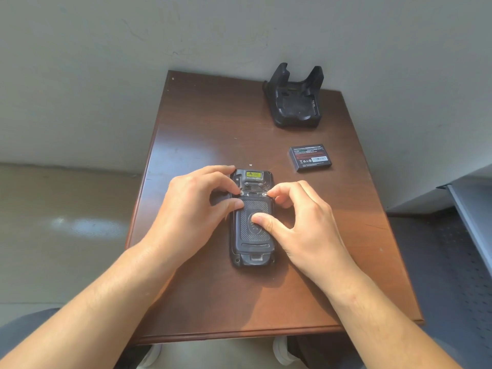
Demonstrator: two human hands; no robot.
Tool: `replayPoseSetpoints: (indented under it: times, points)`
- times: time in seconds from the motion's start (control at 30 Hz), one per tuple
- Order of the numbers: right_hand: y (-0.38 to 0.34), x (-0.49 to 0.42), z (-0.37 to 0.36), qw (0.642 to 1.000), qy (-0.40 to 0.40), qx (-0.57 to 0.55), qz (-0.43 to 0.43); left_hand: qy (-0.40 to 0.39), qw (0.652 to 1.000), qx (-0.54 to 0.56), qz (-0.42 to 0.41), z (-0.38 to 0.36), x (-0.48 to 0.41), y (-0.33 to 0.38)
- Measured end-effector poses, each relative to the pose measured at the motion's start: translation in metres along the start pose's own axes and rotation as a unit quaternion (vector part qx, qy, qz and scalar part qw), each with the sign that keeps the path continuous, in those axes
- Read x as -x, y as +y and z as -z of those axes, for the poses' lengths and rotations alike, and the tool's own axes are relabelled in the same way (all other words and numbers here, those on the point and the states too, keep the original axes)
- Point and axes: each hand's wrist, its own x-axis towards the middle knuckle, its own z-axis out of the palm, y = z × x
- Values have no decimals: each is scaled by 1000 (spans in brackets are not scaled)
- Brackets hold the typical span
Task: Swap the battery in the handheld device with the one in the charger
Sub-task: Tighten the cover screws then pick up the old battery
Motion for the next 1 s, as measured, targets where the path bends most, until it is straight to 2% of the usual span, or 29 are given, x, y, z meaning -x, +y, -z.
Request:
replayPoseSetpoints:
  times: [0.2,0.37,0.4,0.47,0.5,0.57,0.67,0.73,0.93,1.0]
  points:
    - [-2,2,2,1000,-8,11,-4,-11,1000,1,-7,2,1,1]
    - [0,-15,15,1000,-8,-17,-23,-25,998,49,-6,2,3,1]
    - [4,-26,22,1000,12,-4,-14,-27,998,49,-6,2,3,1]
    - [14,-54,43,993,39,106,41,-32,998,52,-3,1,4,-1]
    - [19,-70,53,981,21,181,68,-33,998,53,-3,1,3,-1]
    - [23,-98,72,949,-71,295,85,-33,998,52,-7,1,3,-2]
    - [23,-125,83,894,-195,390,98,-28,998,56,-6,1,2,-2]
    - [23,-133,82,869,-246,414,110,-24,998,59,1,1,2,-2]
    - [25,-144,81,867,-268,402,124,-34,998,60,15,1,1,-3]
    - [26,-150,84,886,-259,364,128,-36,998,58,14,0,1,-4]
